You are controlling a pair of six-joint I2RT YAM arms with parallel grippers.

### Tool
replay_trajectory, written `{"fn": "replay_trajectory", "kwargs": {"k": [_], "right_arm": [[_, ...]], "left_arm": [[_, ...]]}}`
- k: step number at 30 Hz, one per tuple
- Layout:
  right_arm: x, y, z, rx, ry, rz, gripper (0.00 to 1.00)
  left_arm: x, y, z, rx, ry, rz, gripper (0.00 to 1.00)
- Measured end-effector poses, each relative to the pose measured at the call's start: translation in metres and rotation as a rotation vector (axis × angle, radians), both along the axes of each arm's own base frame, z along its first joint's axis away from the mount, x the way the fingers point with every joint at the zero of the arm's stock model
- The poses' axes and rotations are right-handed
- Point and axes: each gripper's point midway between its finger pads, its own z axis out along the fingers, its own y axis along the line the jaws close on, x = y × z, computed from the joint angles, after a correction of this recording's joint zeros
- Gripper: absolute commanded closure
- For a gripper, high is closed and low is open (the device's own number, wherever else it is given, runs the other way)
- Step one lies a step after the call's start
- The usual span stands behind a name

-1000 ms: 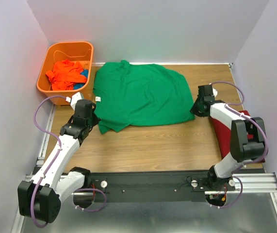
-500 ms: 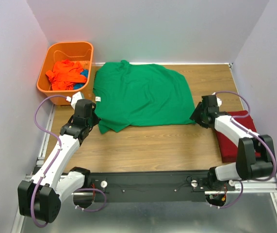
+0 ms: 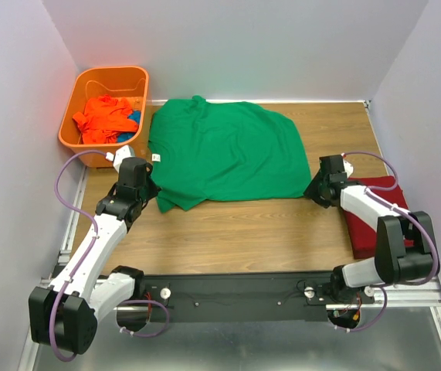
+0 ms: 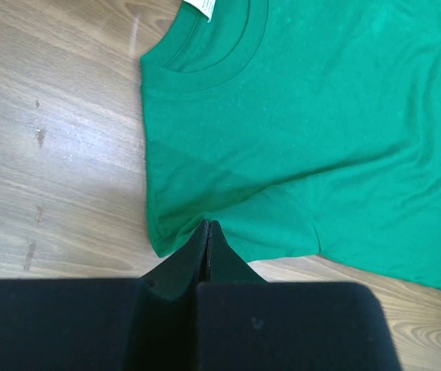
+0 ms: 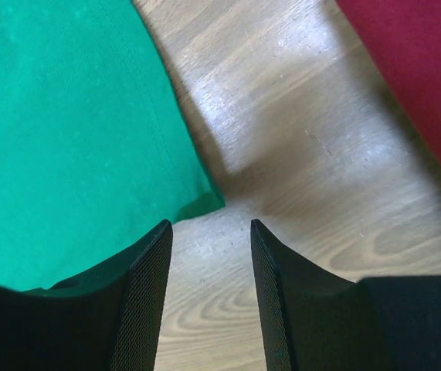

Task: Fold and stack the t-shirts
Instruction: Flatten the tshirt out

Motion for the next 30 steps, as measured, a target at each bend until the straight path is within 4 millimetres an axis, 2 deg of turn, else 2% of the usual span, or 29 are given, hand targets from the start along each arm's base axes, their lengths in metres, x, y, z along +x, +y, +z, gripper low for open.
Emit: {"fn": "replay_trajectory", "kwargs": {"k": [6,8,10,11,16,19,22,26,27,28,30], "right_arm": [[0.005,0.001,-0.009,0.006,0.012,-0.011,0.51],[0.006,0.001,-0.012,0.008,0.016,-0.015,0.55],[0.011,0.002,-0.012,0.012,0.003,-0.019,0.66],[0.013,0.002,-0.013,0.015,0.000,-0.024,0.67],[0.016,0.002,-0.013,0.015,-0.008,-0.031,0.89],[0.017,0.002,-0.009,0.015,-0.021,-0.030,0.93],[0.021,0.002,0.008,0.021,-0.073,-0.028,0.96],[0.032,0.004,0.055,0.037,-0.202,-0.023,0.99],[0.036,0.004,0.070,0.042,-0.243,-0.022,0.99],[0.037,0.004,0.075,0.043,-0.256,-0.021,0.99],[0.043,0.005,0.098,0.050,-0.315,-0.019,0.99]], "left_arm": [[0.001,-0.001,0.001,-0.004,-0.006,-0.004,1.00],[0.001,-0.001,0.001,-0.006,-0.006,-0.005,1.00],[0.001,-0.002,0.001,-0.006,-0.006,-0.006,1.00],[0.001,-0.002,0.001,-0.006,-0.006,-0.006,1.00],[0.000,-0.004,0.002,-0.017,-0.008,-0.017,1.00],[-0.002,-0.006,0.008,-0.031,-0.027,-0.023,1.00],[-0.007,-0.006,0.022,-0.053,-0.069,-0.022,1.00],[-0.018,-0.004,0.050,-0.076,-0.151,-0.022,1.00],[-0.019,-0.003,0.058,-0.082,-0.174,-0.022,1.00],[-0.020,-0.003,0.068,-0.089,-0.202,-0.023,1.00],[-0.022,-0.003,0.095,-0.106,-0.277,-0.024,1.00]]}}
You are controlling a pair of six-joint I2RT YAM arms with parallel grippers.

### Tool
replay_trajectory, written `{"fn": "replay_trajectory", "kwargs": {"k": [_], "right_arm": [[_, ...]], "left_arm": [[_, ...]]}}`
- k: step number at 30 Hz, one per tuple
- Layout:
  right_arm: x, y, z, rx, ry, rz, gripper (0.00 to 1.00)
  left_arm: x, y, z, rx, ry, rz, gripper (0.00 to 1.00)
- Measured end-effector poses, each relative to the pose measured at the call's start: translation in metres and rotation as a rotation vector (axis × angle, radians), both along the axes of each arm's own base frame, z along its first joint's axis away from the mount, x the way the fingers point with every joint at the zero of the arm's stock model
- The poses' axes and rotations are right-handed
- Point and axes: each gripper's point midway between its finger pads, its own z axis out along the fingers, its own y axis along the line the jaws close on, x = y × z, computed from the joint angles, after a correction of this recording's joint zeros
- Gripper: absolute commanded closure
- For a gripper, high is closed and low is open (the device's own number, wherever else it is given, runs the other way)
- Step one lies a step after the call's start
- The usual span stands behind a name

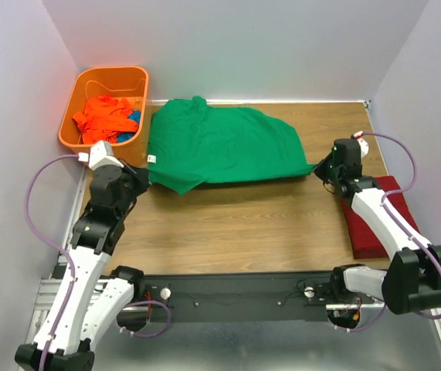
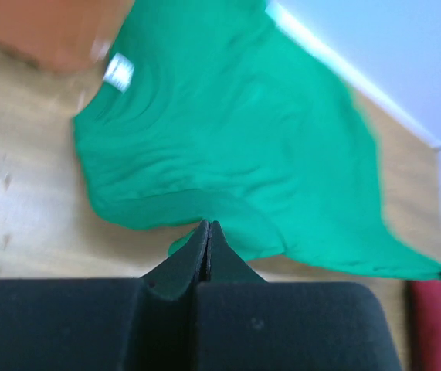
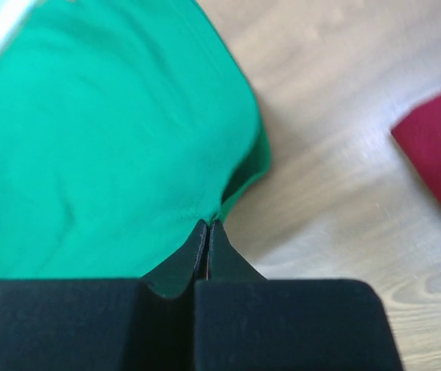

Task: Fold and stack the t-shirts
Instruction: Flatten the tshirt out

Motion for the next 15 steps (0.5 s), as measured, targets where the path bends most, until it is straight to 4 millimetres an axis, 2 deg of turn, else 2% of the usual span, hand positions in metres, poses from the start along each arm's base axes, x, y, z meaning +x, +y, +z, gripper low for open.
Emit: {"fn": "replay_trajectory", "kwargs": {"k": [5,7,13,15], "right_arm": [[0.008,0.001,0.061,0.006,-0.129,0.007,0.99],[0.009,0.000,0.091,0.009,-0.193,0.010,0.99],[0.004,-0.003,0.221,0.005,-0.452,0.011,0.99],[-0.004,-0.005,0.269,0.005,-0.554,0.011,0.99]], "left_arm": [[-0.007,0.002,0.081,-0.044,-0.195,0.004,1.00],[-0.013,0.005,0.123,-0.064,-0.294,0.009,1.00],[-0.047,0.013,0.232,-0.114,-0.552,0.009,1.00],[-0.065,0.018,0.270,-0.123,-0.650,0.010,1.00]]}}
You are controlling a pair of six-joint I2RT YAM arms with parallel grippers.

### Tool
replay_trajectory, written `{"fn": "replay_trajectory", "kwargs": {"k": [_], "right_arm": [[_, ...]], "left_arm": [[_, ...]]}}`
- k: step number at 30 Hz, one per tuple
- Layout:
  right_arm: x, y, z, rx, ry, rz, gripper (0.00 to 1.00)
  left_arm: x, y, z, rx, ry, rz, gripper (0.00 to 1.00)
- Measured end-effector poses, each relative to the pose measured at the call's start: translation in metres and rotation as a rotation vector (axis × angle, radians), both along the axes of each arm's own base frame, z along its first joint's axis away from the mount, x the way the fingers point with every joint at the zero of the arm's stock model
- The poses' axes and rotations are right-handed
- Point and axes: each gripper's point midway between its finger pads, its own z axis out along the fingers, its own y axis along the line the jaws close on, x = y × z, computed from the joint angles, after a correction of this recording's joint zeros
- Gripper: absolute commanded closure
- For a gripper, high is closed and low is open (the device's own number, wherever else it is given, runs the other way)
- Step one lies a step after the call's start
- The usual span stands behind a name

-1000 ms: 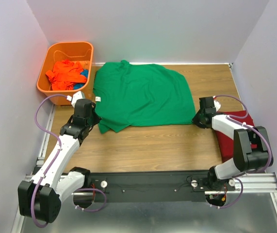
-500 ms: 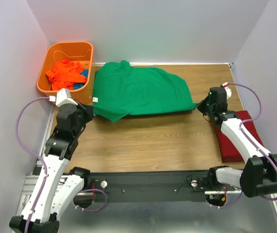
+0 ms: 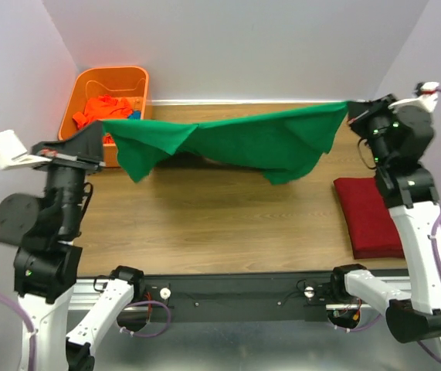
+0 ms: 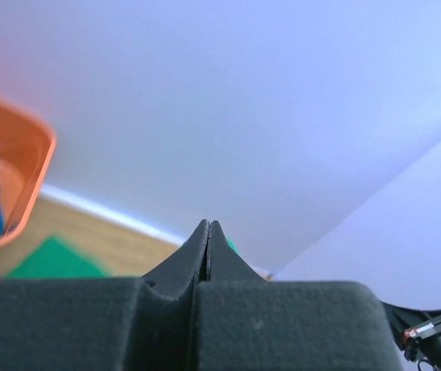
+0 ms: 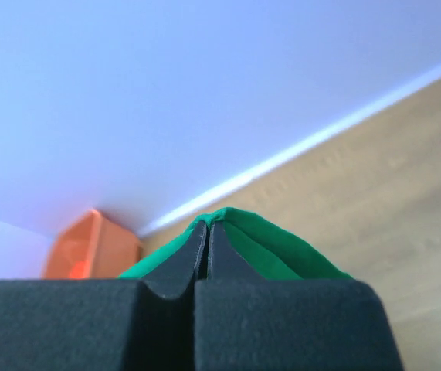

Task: Fold and stack the t-shirts
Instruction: Flatten the tshirt out

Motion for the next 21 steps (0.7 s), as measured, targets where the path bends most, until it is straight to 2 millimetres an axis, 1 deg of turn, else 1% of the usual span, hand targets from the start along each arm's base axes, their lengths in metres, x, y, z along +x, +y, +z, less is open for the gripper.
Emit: {"fn": "replay_trajectory", "kwargs": {"k": [1,2,3,5,6,8,9,10,11,12,13,14,15,16,17,18,19,20,21], "right_arm": [[-0.006,-0.001,0.026,0.000,-0.057,0.001,0.99],[-0.012,-0.002,0.047,0.001,-0.099,0.001,0.99],[-0.016,-0.003,0.061,-0.002,-0.130,0.001,0.99],[-0.025,-0.004,0.093,-0.004,-0.197,0.000,0.99],[-0.026,-0.005,0.106,-0.007,-0.222,-0.001,0.99],[-0.025,-0.005,0.122,-0.011,-0.249,-0.005,0.99],[-0.021,-0.005,0.129,-0.014,-0.260,-0.007,0.99],[-0.016,-0.005,0.132,-0.017,-0.262,-0.009,0.99],[-0.008,-0.005,0.133,-0.020,-0.257,-0.014,0.99],[0.007,-0.004,0.133,-0.026,-0.251,-0.018,0.99],[0.019,-0.003,0.130,-0.031,-0.242,-0.021,0.99],[0.035,-0.002,0.124,-0.038,-0.226,-0.027,0.99],[0.048,-0.001,0.114,-0.044,-0.200,-0.028,0.99],[0.065,0.000,0.103,-0.051,-0.165,-0.032,0.99],[0.087,0.002,0.092,-0.058,-0.136,-0.033,0.99],[0.102,0.002,0.083,-0.064,-0.117,-0.035,0.99],[0.128,0.002,0.070,-0.068,-0.091,-0.039,0.99],[0.141,0.001,0.060,-0.071,-0.072,-0.043,0.99],[0.161,-0.003,0.047,-0.074,-0.045,-0.049,0.99]], "left_arm": [[-0.007,0.002,0.013,-0.005,-0.036,0.002,1.00],[-0.018,0.005,0.032,-0.008,-0.089,0.008,1.00],[-0.027,0.009,0.047,-0.012,-0.131,0.016,1.00],[-0.039,0.014,0.067,-0.016,-0.190,0.032,1.00],[-0.043,0.016,0.076,-0.018,-0.219,0.042,1.00],[-0.042,0.019,0.088,-0.022,-0.259,0.061,1.00],[-0.039,0.019,0.090,-0.022,-0.265,0.066,1.00],[-0.032,0.018,0.093,-0.021,-0.271,0.071,1.00],[-0.023,0.017,0.095,-0.020,-0.275,0.075,1.00],[-0.007,0.013,0.096,-0.018,-0.270,0.076,1.00],[0.011,0.009,0.095,-0.014,-0.263,0.078,1.00],[0.032,0.005,0.090,-0.007,-0.239,0.080,1.00],[0.046,0.002,0.086,0.001,-0.223,0.082,1.00],[0.062,-0.002,0.083,0.008,-0.210,0.083,1.00],[0.086,-0.007,0.079,0.017,-0.192,0.085,1.00],[0.111,-0.013,0.076,0.029,-0.170,0.087,1.00],[0.130,-0.016,0.078,0.035,-0.168,0.090,1.00],[0.153,-0.021,0.079,0.044,-0.165,0.091,1.00],[0.177,-0.026,0.077,0.054,-0.150,0.092,1.00]]}}
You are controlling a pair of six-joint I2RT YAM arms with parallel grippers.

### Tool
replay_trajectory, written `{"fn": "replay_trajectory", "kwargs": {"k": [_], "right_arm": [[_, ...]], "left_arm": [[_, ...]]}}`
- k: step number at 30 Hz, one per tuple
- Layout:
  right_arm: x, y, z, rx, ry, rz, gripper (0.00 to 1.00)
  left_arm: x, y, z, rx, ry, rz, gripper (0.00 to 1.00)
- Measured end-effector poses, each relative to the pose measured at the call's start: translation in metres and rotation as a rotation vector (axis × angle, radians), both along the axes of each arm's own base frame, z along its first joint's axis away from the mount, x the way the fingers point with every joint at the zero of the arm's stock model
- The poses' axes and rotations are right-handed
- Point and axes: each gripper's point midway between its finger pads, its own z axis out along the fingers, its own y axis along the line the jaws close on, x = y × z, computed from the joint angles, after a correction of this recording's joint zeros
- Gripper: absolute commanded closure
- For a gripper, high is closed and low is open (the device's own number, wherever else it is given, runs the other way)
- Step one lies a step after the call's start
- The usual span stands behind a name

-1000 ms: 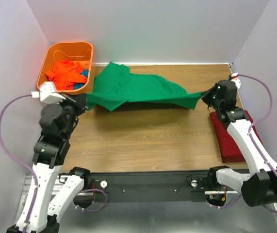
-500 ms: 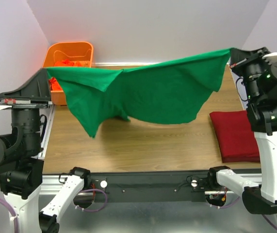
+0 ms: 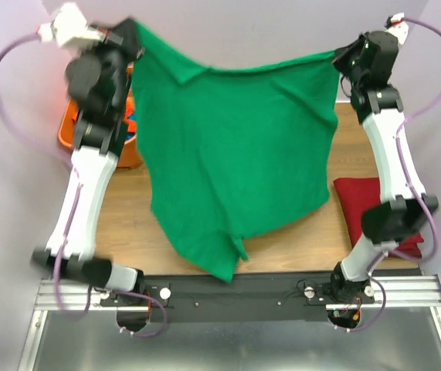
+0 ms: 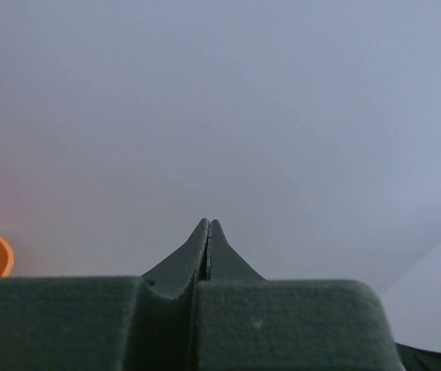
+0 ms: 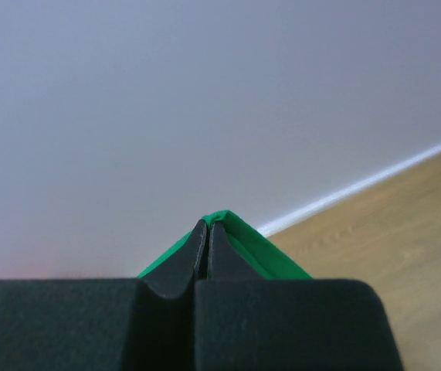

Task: Fold and stack the t-shirts
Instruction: Flatten the tshirt out

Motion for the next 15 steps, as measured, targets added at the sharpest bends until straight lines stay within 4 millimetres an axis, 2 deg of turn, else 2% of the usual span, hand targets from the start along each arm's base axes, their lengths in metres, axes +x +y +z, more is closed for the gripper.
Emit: {"fn": "replay_trajectory", "kwargs": {"k": [1,2,3,5,7,9,12,15], "right_arm": [[0.016,-0.004,-0.005,0.002,0.004,-0.003,0.99],[0.027,-0.007,0.008,0.005,-0.031,-0.004,0.99],[0.043,-0.013,-0.005,0.006,-0.011,-0.015,0.99],[0.058,-0.022,0.004,0.013,-0.041,-0.021,0.99],[0.065,-0.032,0.022,0.019,-0.090,-0.029,0.99],[0.062,-0.039,0.039,0.022,-0.131,-0.034,0.99],[0.048,-0.044,0.064,0.023,-0.198,-0.035,0.99],[0.030,-0.042,0.058,0.029,-0.183,-0.022,0.99]], "left_arm": [[0.018,-0.004,0.005,0.007,-0.004,-0.002,1.00],[0.039,-0.007,0.014,0.013,-0.023,-0.005,1.00],[0.056,-0.009,0.021,0.019,-0.033,-0.011,1.00],[0.086,-0.011,0.044,0.026,-0.090,-0.024,1.00],[0.099,-0.009,0.061,0.032,-0.142,-0.034,1.00],[0.103,-0.004,0.076,0.042,-0.189,-0.042,1.00],[0.093,0.004,0.083,0.056,-0.217,-0.049,1.00],[0.078,0.008,0.072,0.068,-0.191,-0.054,1.00]]}}
